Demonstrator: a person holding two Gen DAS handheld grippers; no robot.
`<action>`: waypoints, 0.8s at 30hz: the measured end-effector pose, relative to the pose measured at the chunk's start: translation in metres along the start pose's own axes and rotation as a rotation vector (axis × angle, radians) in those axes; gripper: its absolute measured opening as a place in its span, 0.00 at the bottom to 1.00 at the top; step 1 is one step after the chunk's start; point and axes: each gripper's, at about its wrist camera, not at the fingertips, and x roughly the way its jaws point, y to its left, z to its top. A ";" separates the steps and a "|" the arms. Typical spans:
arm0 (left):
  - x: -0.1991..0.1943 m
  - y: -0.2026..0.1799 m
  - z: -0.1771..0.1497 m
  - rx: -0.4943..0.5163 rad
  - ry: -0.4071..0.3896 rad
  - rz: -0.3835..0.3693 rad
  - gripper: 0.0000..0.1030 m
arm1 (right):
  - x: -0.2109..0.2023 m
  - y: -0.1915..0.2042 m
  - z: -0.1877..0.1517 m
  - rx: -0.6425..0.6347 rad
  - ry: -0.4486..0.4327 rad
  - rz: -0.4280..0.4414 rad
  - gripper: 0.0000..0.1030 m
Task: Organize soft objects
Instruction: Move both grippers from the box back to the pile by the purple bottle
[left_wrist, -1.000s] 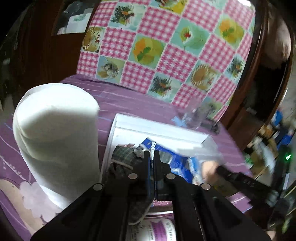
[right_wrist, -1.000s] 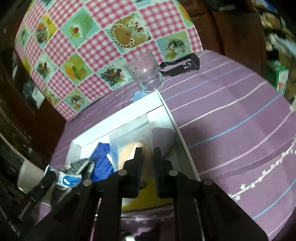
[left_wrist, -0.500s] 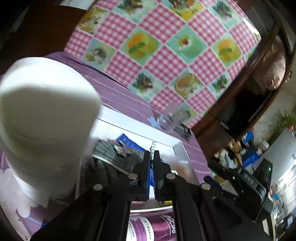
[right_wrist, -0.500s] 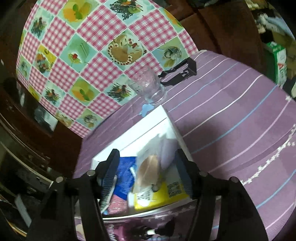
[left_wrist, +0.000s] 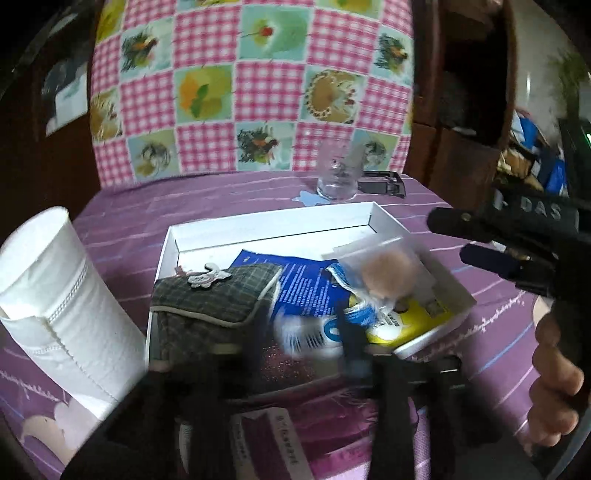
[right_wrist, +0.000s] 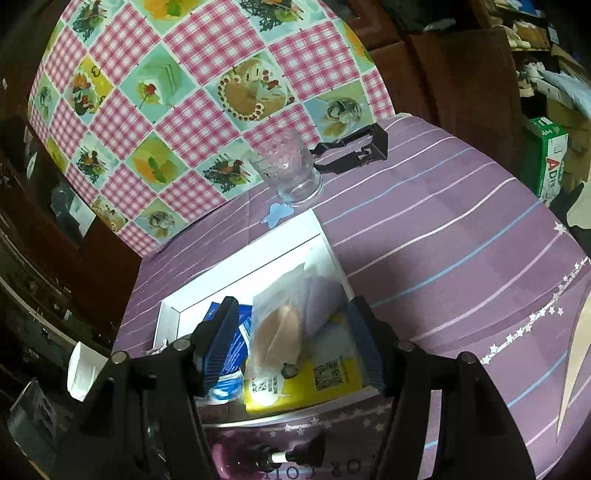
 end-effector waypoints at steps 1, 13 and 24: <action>-0.003 -0.002 -0.001 0.016 -0.020 0.005 0.61 | 0.000 0.001 0.000 -0.006 0.008 -0.004 0.61; -0.022 -0.007 0.007 0.031 -0.082 0.076 0.62 | -0.015 0.009 0.009 -0.038 0.138 -0.045 0.61; -0.049 0.009 0.002 -0.045 -0.036 0.145 0.62 | -0.026 0.027 -0.002 -0.047 0.321 -0.027 0.61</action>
